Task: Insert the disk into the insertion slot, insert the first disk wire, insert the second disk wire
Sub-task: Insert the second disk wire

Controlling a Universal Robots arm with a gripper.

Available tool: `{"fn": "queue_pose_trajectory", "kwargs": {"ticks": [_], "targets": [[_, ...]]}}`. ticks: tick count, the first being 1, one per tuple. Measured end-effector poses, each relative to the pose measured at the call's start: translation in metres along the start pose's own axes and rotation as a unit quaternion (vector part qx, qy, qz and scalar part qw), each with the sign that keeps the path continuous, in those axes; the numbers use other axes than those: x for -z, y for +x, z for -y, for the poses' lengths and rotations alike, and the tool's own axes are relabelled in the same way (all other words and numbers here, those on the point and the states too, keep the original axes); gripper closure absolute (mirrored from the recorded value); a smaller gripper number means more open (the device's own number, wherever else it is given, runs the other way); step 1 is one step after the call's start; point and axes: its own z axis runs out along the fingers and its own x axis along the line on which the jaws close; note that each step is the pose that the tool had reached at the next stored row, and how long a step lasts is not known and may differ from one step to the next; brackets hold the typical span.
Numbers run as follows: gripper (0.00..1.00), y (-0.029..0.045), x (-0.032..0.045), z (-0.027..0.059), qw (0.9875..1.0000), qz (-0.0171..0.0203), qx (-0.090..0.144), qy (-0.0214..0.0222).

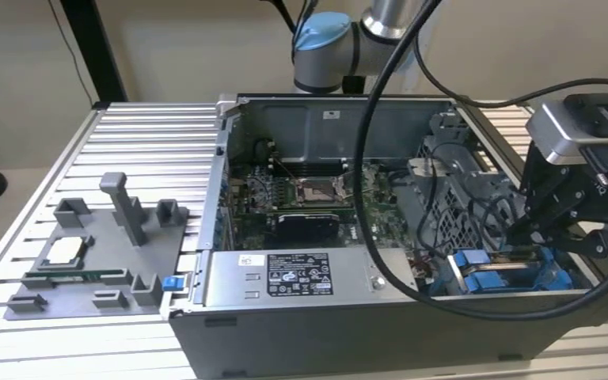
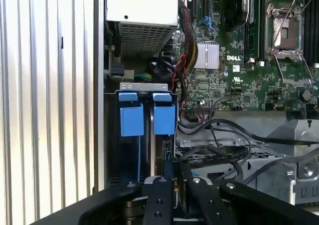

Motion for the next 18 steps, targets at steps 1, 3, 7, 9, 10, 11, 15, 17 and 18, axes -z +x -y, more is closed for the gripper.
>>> {"fn": "queue_pose_trajectory", "kwargs": {"ticks": [1,3,7,9,10,11,15,17,18], "targets": [[1.00,0.0010,-0.0007,0.0001,1.0000,0.0000,0.001,-0.0003],[1.00,0.0035,-0.0025,0.0004,1.0000,0.0006,0.002,-0.0005],[1.00,0.0057,-0.0069,0.0008,1.0000,0.0052,0.003,0.0002],[1.00,0.0060,-0.0083,0.0008,1.0000,0.0073,0.003,0.0015],[1.00,0.0061,-0.0088,0.0009,1.0000,0.0084,0.004,0.0023],[1.00,0.0062,-0.0092,0.0009,0.9999,0.0094,0.004,0.0031],[1.00,0.0064,-0.0108,0.0009,0.9999,0.0123,0.004,0.0053],[1.00,0.0064,-0.0116,0.0010,0.9999,0.0124,0.004,0.0054],[1.00,0.0065,-0.0120,0.0010,0.9999,0.0124,0.004,0.0055]]}}
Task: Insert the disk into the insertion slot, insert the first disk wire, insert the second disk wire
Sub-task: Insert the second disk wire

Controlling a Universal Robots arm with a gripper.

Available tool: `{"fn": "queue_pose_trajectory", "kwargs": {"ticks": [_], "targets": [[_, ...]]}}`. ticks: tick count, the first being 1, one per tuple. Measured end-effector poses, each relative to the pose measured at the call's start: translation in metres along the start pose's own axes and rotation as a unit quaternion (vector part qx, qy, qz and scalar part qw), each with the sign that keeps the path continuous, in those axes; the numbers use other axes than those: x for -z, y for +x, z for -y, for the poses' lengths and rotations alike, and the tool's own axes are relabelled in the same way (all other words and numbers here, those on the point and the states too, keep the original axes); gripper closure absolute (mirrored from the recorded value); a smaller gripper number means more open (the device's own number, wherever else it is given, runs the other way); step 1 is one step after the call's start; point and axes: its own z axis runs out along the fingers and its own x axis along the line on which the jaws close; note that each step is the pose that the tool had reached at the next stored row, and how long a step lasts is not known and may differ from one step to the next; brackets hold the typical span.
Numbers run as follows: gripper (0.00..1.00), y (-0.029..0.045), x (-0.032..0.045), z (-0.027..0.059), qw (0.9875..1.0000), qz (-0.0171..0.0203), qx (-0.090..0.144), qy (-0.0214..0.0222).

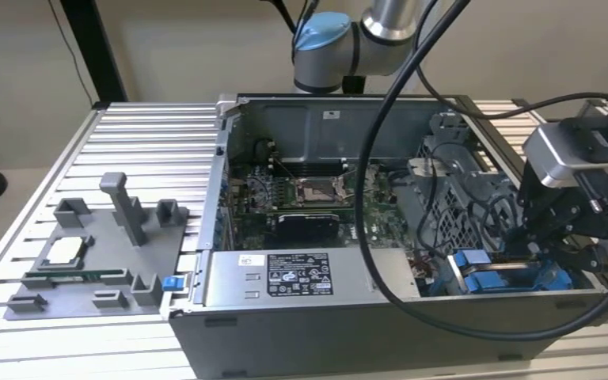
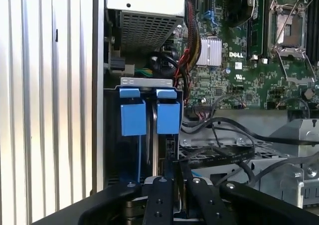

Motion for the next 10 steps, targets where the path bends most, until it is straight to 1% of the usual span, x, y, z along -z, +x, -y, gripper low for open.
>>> {"fn": "queue_pose_trajectory", "kwargs": {"ticks": [10], "targets": [[1.00,-0.0016,-0.0024,0.0000,1.0000,0.0001,-0.003,0.0012]]}}
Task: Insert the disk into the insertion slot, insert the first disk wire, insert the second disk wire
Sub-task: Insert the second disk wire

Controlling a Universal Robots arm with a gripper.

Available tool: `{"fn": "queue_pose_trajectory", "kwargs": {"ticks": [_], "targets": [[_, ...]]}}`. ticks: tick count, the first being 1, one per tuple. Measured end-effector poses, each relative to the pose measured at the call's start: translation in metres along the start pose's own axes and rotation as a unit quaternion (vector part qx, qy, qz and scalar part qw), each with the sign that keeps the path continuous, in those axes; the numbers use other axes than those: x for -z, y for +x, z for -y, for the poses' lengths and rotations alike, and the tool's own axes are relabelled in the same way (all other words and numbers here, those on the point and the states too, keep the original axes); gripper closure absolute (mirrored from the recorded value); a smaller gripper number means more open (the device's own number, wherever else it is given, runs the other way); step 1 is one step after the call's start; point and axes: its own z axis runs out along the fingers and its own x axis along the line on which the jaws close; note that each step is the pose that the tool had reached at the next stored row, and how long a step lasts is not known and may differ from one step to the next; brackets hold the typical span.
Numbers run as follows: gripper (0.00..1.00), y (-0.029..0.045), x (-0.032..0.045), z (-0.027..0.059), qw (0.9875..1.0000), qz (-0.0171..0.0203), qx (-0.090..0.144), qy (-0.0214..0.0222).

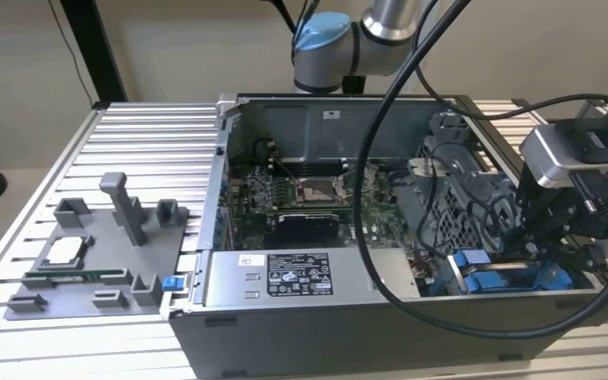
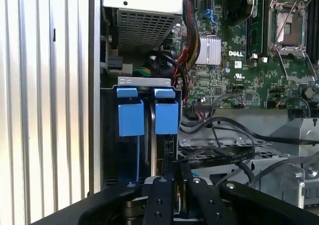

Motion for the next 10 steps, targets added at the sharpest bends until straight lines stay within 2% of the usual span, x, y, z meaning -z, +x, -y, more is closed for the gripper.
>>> {"fn": "queue_pose_trajectory", "kwargs": {"ticks": [10], "targets": [[1.00,0.0003,-0.0040,0.0001,1.0000,-0.0004,-0.003,0.0009]]}}
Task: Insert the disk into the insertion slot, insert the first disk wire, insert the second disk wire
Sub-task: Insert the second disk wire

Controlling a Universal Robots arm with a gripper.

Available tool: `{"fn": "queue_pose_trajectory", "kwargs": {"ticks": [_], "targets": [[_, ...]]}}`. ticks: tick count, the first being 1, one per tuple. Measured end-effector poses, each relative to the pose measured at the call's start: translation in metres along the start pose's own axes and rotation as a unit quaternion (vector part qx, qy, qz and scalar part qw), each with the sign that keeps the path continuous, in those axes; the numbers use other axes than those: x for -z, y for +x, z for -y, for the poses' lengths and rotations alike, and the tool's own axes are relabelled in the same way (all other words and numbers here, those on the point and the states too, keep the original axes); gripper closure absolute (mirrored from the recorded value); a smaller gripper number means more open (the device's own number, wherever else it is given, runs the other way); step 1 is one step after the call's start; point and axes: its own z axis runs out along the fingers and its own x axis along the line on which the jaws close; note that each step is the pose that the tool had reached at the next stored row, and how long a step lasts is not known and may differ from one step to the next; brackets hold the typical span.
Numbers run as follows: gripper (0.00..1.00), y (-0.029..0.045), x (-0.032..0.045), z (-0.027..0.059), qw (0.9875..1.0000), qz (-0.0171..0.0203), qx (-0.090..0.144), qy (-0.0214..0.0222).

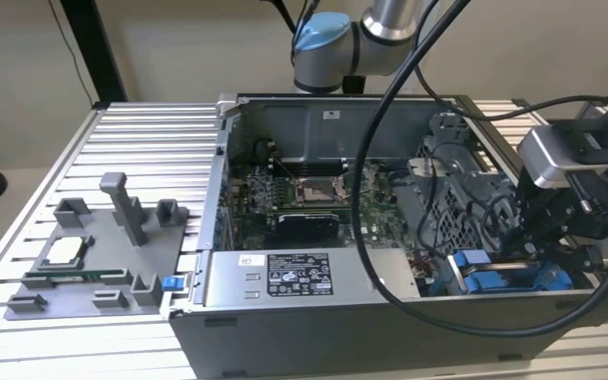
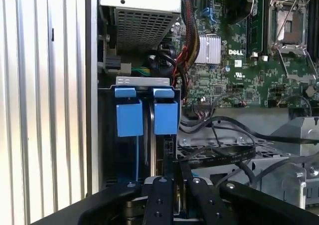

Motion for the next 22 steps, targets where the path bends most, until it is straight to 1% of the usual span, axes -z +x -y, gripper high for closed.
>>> {"fn": "queue_pose_trajectory", "kwargs": {"ticks": [5,9,10,11,12,18,19,20,21,22], "targets": [[1.00,0.0012,-0.0052,0.0002,1.0000,0.0002,0.000,0.0005],[1.00,0.0012,-0.0067,0.0002,1.0000,-0.0006,-0.001,0.0007],[1.00,0.0008,-0.0061,0.0002,1.0000,-0.0012,-0.001,0.0007],[1.00,-0.0006,-0.0037,0.0001,1.0000,-0.0033,-0.001,0.0008],[1.00,0.0005,-0.0053,0.0002,1.0000,-0.0020,-0.001,0.0007],[1.00,0.0005,-0.0053,0.0002,1.0000,-0.0020,-0.001,0.0007],[0.00,0.0007,-0.0057,0.0002,1.0000,-0.0016,-0.001,0.0007],[0.00,0.0017,-0.0086,0.0003,1.0000,0.0015,-0.001,0.0005],[0.00,0.0018,-0.0083,0.0004,1.0000,0.0007,-0.001,0.0006],[0.00,0.0018,-0.0084,0.0004,1.0000,0.0008,-0.001,0.0005]]}}
